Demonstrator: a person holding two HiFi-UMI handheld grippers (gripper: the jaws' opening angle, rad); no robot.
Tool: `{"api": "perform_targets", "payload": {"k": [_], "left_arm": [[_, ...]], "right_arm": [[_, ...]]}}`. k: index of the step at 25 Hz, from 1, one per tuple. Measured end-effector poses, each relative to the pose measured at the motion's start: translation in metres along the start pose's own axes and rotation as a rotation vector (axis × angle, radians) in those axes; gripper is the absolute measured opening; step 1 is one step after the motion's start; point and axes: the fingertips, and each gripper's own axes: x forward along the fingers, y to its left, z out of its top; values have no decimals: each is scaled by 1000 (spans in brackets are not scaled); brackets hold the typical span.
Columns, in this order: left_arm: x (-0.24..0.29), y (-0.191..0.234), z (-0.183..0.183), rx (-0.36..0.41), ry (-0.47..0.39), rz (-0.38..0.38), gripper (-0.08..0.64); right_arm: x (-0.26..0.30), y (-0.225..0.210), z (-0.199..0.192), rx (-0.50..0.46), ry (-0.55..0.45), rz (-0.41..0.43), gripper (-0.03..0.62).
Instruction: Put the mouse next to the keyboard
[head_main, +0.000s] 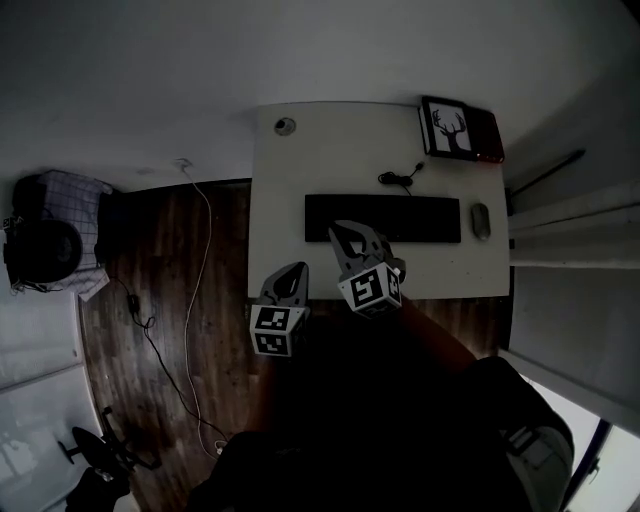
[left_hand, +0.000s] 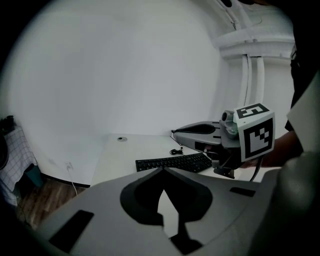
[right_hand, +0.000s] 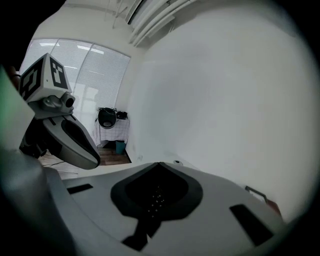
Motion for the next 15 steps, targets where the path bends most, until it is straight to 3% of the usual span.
{"api": "perform_targets", "payload": {"k": [15], "left_arm": [[12,2,13,13,-13,-53,2]], "right_arm": [[1,-2,13,-35,4,-4,20]]}}
